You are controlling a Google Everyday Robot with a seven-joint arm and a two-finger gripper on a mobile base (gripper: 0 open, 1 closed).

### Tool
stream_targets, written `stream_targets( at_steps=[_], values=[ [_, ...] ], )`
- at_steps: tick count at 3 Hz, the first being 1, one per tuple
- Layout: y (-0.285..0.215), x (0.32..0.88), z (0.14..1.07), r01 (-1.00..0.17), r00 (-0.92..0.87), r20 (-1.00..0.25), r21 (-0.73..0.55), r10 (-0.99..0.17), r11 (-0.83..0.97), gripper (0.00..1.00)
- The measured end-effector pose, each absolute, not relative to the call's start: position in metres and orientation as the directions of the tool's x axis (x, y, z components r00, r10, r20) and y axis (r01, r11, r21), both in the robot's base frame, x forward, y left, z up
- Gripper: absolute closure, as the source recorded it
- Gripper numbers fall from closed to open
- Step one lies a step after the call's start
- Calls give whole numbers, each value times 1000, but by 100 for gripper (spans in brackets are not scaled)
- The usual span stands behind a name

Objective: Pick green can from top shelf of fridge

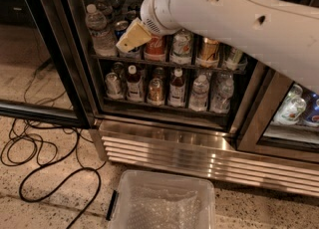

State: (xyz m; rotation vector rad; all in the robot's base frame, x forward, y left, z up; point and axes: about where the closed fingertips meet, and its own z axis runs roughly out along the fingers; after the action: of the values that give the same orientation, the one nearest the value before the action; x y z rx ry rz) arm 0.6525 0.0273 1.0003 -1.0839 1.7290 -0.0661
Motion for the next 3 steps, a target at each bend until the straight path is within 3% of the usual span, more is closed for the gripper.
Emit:
stream_targets(
  at_steps=[3],
  values=[
    [47, 671, 1019, -547, 16, -789, -521, -614, 655, 0]
  ],
)
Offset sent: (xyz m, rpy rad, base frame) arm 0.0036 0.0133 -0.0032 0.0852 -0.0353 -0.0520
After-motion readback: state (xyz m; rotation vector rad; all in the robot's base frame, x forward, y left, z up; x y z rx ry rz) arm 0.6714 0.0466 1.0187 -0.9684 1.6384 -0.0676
